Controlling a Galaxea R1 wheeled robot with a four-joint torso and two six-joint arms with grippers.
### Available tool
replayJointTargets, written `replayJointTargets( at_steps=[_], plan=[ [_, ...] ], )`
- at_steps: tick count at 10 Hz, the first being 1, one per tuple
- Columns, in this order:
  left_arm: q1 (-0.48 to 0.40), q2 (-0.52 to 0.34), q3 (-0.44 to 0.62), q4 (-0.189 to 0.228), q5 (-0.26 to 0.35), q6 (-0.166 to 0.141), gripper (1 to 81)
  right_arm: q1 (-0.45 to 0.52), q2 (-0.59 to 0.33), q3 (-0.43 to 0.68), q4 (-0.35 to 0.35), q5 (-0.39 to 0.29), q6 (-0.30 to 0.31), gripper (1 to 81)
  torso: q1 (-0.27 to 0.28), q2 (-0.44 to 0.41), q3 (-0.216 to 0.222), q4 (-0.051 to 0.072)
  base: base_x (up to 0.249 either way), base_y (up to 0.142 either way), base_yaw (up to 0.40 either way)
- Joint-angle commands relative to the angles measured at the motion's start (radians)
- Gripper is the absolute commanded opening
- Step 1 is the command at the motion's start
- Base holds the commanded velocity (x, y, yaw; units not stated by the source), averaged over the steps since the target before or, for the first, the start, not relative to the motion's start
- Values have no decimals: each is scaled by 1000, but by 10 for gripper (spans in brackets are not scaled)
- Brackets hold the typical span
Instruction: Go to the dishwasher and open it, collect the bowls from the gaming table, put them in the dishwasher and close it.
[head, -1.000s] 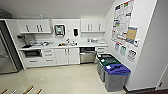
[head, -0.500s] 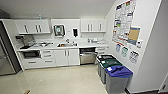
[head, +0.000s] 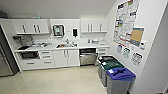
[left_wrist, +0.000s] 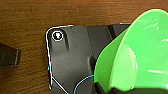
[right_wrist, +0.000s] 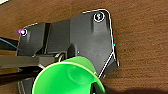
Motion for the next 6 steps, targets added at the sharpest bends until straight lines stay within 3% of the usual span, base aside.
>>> replayJointTargets(
  at_steps=[1,6],
  plan=[
    [-51,-21,5,5,47,-1,10,32,-24,-1,-14,-42,-3,10,0,0,0,0,143,0,0],
    [-51,-16,5,5,47,-1,10,33,-24,-2,-14,-42,-1,10,0,0,0,0,143,0,0]
  ],
)
